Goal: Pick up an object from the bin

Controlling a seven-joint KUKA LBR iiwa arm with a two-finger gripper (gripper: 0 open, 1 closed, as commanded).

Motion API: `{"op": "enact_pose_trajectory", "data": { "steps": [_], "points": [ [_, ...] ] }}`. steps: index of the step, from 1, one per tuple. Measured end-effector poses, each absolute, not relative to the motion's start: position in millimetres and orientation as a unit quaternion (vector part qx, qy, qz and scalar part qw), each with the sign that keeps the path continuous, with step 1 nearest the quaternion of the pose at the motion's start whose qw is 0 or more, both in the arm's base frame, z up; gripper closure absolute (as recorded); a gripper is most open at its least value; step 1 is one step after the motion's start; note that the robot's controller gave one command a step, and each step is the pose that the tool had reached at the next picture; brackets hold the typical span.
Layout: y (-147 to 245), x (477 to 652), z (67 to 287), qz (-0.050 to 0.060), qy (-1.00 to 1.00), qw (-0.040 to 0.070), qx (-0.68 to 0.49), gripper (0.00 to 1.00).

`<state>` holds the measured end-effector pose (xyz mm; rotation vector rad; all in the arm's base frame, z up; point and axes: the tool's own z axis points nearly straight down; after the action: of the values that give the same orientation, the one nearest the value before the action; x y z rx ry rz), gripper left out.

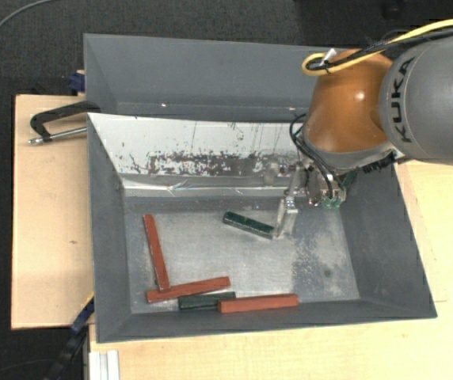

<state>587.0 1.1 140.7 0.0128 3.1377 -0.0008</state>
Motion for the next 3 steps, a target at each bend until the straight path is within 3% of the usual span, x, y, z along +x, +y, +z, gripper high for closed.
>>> {"op": "enact_pose_trajectory", "data": {
  "steps": [1, 2, 3],
  "points": [
    [9, 586.9, 67, 0.001, 0.999, -0.003, -0.045, 0.00],
    [8, 588.9, 71, 0.001, 0.999, 0.001, -0.044, 1.00],
    [79, 588.5, 215, 0.001, 0.991, 0.008, -0.137, 1.00]
  ]
}}
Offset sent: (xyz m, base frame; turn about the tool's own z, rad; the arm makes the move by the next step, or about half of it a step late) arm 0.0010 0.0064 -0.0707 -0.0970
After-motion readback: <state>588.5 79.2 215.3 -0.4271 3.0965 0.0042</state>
